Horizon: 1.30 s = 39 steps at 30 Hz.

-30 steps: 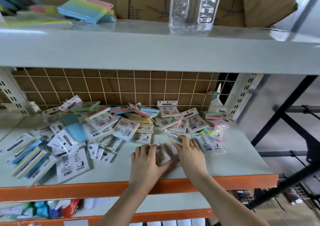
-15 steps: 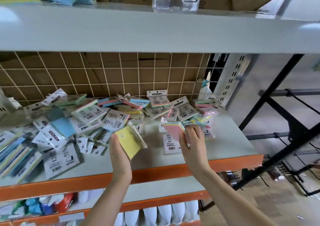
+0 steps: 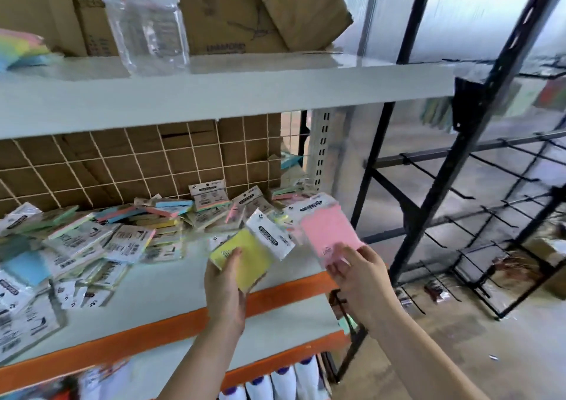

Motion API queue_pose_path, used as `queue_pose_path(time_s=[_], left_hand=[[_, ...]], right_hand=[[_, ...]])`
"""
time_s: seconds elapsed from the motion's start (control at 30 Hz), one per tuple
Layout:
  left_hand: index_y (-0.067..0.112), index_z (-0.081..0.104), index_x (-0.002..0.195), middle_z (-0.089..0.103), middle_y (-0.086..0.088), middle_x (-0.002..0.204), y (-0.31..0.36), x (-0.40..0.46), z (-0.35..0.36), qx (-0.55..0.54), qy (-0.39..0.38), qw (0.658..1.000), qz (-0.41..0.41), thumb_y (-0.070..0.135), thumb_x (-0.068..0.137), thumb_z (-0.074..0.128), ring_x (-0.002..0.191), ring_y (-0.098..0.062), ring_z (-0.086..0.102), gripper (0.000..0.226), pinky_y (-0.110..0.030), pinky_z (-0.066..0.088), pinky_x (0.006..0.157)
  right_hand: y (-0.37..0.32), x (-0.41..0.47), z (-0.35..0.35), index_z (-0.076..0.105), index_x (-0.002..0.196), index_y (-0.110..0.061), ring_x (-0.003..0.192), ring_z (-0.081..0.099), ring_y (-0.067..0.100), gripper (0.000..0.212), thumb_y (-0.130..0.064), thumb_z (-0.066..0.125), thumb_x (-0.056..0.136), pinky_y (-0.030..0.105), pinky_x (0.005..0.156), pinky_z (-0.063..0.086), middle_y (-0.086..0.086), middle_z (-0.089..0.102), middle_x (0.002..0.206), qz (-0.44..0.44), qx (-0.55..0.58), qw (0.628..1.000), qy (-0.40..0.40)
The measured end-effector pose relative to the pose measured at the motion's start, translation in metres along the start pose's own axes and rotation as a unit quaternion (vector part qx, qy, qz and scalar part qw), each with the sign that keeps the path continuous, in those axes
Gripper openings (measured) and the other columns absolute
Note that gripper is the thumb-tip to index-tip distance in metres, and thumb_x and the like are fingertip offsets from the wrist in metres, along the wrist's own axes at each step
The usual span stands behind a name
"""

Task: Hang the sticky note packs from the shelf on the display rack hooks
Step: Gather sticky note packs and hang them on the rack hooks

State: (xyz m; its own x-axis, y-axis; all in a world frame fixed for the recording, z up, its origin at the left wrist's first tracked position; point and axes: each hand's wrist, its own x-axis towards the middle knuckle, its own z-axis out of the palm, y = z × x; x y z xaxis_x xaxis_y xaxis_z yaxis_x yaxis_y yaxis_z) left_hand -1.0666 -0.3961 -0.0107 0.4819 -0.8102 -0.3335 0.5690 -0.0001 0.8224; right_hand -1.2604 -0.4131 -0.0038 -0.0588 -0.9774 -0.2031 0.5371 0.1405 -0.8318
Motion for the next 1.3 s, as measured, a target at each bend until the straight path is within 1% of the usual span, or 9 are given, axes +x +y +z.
queue_pose_path(time_s=[0.2,0.37,0.6,0.7,0.87,0.97,1.07,1.2,1.3], left_hand=[[0.019,0.06,0.083,0.064,0.002,0.081,-0.063,-0.057,0.063,0.054,0.001,0.998,-0.022,0.006,0.087,0.063,0.07,-0.015,0.058,0.014,-0.026,0.043,0.058],[0.02,0.063,0.104,0.068,-0.006,0.098,-0.095,-0.105,0.106,0.034,-0.092,0.99,-0.097,0.016,0.085,0.066,0.088,-0.024,0.063,0.019,-0.031,0.049,0.066],[0.014,0.065,0.096,0.072,-0.008,0.086,-0.129,-0.162,0.154,0.116,-0.285,0.945,-0.112,0.013,0.066,0.071,0.078,-0.023,0.069,0.031,-0.032,0.05,0.067],[0.012,0.063,0.104,0.072,-0.009,0.086,-0.14,-0.182,0.176,0.179,-0.34,0.918,-0.101,0.006,0.076,0.067,0.076,-0.023,0.069,0.028,-0.031,0.053,0.061],[0.031,0.062,0.1,0.072,0.0,0.101,-0.142,-0.204,0.22,0.234,-0.394,0.886,-0.062,0.055,0.075,0.058,0.094,-0.021,0.069,0.035,-0.038,0.052,0.085],[0.033,0.063,0.098,0.073,0.012,0.085,-0.145,-0.213,0.245,0.263,-0.414,0.872,0.003,0.058,0.065,0.061,0.074,-0.002,0.07,0.042,-0.016,0.051,0.061],[0.03,0.064,0.105,0.074,0.012,0.09,-0.151,-0.212,0.269,0.262,-0.419,0.869,0.036,0.053,0.067,0.064,0.08,-0.005,0.07,0.045,-0.016,0.051,0.061],[0.025,0.061,0.102,0.073,0.016,0.082,-0.161,-0.201,0.304,0.276,-0.451,0.846,0.075,0.057,0.063,0.065,0.073,-0.002,0.069,0.051,-0.01,0.048,0.056],[0.03,0.058,0.098,0.071,0.024,0.079,-0.167,-0.194,0.34,0.312,-0.497,0.8,0.128,0.065,0.06,0.062,0.069,0.004,0.067,0.052,-0.007,0.045,0.054]], right_hand=[[-0.042,-0.027,-0.066,0.052,0.09,-0.005,0.059,0.067,0.016,0.011,0.006,0.053,0.09,0.026,0.05,0.054,0.008,0.066,0.068,0.006,0.03,0.999,0.018],[-0.066,-0.049,-0.12,0.05,0.09,-0.006,0.073,0.063,0.025,0.006,-0.003,0.056,0.092,0.043,0.072,0.052,0.012,0.065,0.078,-0.013,-0.028,0.998,0.06],[-0.12,-0.076,-0.179,0.048,0.091,-0.007,0.062,0.065,0.016,0.007,-0.002,0.05,0.095,0.029,0.049,0.049,0.003,0.068,0.069,-0.05,-0.008,0.997,0.066],[-0.147,-0.084,-0.202,0.049,0.093,-0.007,0.055,0.06,0.011,0.005,-0.002,0.049,0.095,0.027,0.047,0.043,-0.001,0.065,0.063,-0.074,-0.025,0.995,0.061],[-0.176,-0.085,-0.231,0.052,0.096,-0.004,0.058,0.058,0.013,0.003,-0.003,0.054,0.094,0.032,0.05,0.042,-0.001,0.063,0.062,-0.125,-0.05,0.988,0.073],[-0.189,-0.082,-0.24,0.054,0.101,-0.005,0.065,0.059,0.014,0.01,-0.008,0.058,0.092,0.032,0.055,0.046,0.001,0.065,0.072,-0.148,-0.076,0.984,0.069],[-0.205,-0.069,-0.253,0.058,0.102,-0.012,0.067,0.061,0.009,0.018,-0.012,0.067,0.086,0.024,0.055,0.048,0.005,0.065,0.084,-0.177,-0.181,0.962,0.097],[-0.235,-0.043,-0.274,0.063,0.101,-0.026,0.088,0.065,0.014,0.029,-0.003,0.066,0.084,0.032,0.065,0.056,-0.003,0.068,0.095,-0.229,-0.241,0.934,0.13],[-0.265,-0.017,-0.285,0.061,0.097,-0.033,0.078,0.067,0.0,0.015,-0.021,0.065,0.089,0.017,0.054,0.051,-0.009,0.068,0.096,-0.23,-0.265,0.925,0.144]])
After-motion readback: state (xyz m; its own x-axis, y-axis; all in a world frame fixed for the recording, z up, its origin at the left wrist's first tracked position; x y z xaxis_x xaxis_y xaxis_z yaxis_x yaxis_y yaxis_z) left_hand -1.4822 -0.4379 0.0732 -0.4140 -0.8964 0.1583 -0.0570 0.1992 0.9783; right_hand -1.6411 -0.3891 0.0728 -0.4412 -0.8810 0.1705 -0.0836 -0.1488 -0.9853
